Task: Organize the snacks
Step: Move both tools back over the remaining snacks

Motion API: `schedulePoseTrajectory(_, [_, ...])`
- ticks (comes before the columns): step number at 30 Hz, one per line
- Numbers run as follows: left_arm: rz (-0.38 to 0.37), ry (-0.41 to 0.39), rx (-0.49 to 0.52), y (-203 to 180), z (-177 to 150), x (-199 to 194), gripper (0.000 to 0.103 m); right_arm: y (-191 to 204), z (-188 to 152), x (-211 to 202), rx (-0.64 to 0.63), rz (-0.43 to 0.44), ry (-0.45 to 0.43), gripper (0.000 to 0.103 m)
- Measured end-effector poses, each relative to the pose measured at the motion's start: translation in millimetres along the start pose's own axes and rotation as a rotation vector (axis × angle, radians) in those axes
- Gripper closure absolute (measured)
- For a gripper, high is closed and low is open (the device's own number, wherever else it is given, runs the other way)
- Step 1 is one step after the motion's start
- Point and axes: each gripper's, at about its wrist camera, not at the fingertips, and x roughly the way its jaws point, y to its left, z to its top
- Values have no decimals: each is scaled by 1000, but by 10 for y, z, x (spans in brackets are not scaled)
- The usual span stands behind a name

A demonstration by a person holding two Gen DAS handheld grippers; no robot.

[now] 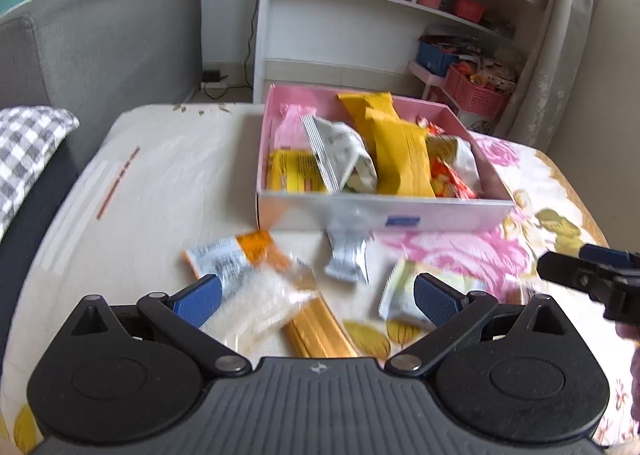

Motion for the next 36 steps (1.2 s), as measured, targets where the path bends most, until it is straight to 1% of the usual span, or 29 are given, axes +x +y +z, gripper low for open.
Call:
schedulePoseTrajectory(2, [-5,20,-3,10,-58,4,1,-36,-47,-8,-1,-5,5,2])
schedulePoseTrajectory(8, [-23,35,14,-40,-262,8,1,-145,-209,-8,-28,-27,26,2])
schedulePoseTrajectory(11, [-49,33,40,-79,-375,35,3,-196,-321,-21,-78,-33,28,2])
schedulePoseTrajectory(13, [-42,42,49,-92,-457,79,5,-215,-409,3,-121,-43,44,2])
schedulePoseTrajectory(16, [-32,56,46,-87,-550,138,6,-208,-546,77,-190,-64,85,2])
schedulePoseTrajectory(19, [-14,23,69,-107,-595,136,6,-179,-659,151,-251,-67,119,2])
schedulePoseTrajectory(20, [-7,16,74,-112,-603,143,5,-176,-679,145,-252,-60,103,1])
schedulePoseTrajectory(22, [6,-2,86,-130,-617,156,3,-163,-679,161,-257,-56,103,0])
schedulePoseTrajectory(25, [39,-29,114,-171,-634,190,3,-194,-663,203,-224,-35,101,0])
schedulePoseTrajectory(26, [50,-37,119,-183,-639,202,3,-214,-666,218,-204,-25,97,0])
schedulePoseTrajectory(29, [66,-51,111,-198,-621,236,4,-226,-693,243,-218,-9,45,0])
schedulePoseTrajectory(30, [68,-51,111,-203,-599,243,7,-234,-698,253,-222,-2,29,0])
schedulePoseTrajectory(31, [67,-52,117,-212,-573,248,15,-239,-700,263,-226,5,18,0])
schedulePoseTrajectory(32, [65,-57,123,-215,-550,248,20,-244,-693,276,-231,13,10,0])
schedulePoseTrajectory(33, [62,-60,125,-208,-537,245,27,-249,-681,286,-234,19,10,0])
schedulePoseTrajectory(34, [61,-61,126,-199,-533,237,31,-250,-669,296,-239,24,11,0])
schedulePoseTrajectory(35, [60,-65,129,-189,-541,225,34,-251,-657,306,-244,30,13,0])
schedulePoseTrajectory(36, [55,-68,136,-182,-549,212,39,-253,-651,314,-248,34,14,0])
